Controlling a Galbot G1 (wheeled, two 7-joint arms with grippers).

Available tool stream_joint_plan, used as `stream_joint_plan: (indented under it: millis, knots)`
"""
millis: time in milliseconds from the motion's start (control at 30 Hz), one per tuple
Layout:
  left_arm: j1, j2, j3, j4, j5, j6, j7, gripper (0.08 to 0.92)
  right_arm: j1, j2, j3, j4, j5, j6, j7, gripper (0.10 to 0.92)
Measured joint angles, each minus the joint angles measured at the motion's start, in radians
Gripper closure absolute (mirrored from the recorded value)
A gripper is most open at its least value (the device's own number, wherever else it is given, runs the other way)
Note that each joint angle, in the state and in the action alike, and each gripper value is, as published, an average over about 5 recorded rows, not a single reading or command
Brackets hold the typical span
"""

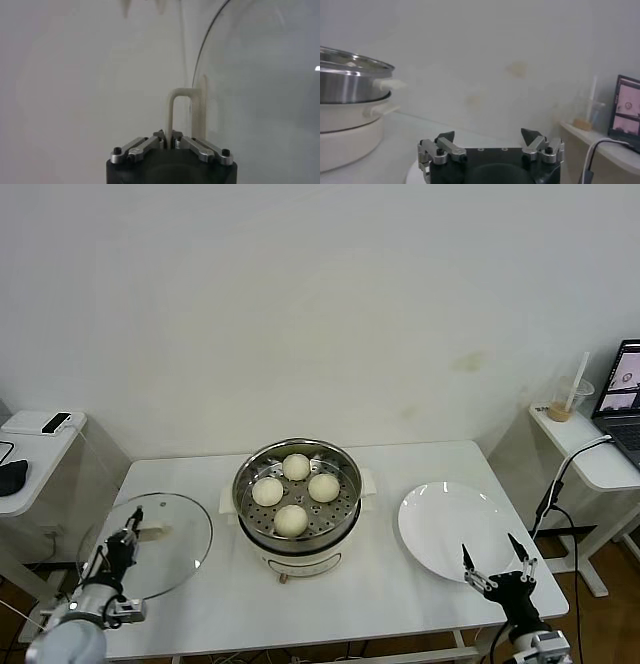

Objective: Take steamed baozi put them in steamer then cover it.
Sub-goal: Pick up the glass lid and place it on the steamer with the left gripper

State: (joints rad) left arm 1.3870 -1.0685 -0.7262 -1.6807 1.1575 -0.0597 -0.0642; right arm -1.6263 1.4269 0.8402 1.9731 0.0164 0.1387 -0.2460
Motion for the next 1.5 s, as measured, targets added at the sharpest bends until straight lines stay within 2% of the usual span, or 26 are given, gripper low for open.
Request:
stream_joint_plan:
  millis: [233, 433, 767, 1067, 1500]
  knots:
    - [0.005, 0.071, -0.054, -0.079, -0.034, 0.009, 0.046, 0.851, -0.009, -0.008, 0.0, 0.007, 0.003, 0.001, -0.003, 0.203]
    - [0.003, 0.1, -0.06, -0.153, -0.083, 0.037, 0.092, 0.851, -0.011, -0.006, -0.002, 0.007, -0.003, 0.003, -0.005, 0.203]
    - [-0.036, 0.105, 0.062, -0.289, -0.159, 0.165, 0.119, 0.851, -0.011, 0.011, -0.017, 0.006, -0.031, 0.005, -0.008, 0.203]
    - [-0.132, 0.051, 0.237, -0.326, -0.105, 0.309, 0.178, 0.851, -0.008, 0.041, -0.046, -0.008, -0.087, 0.005, 0.0, 0.203]
    - [-0.318, -0.093, 0.459, -0.268, 0.043, 0.441, 0.291, 0.851, 0.021, 0.072, -0.094, -0.05, -0.164, 0.005, 0.003, 0.203]
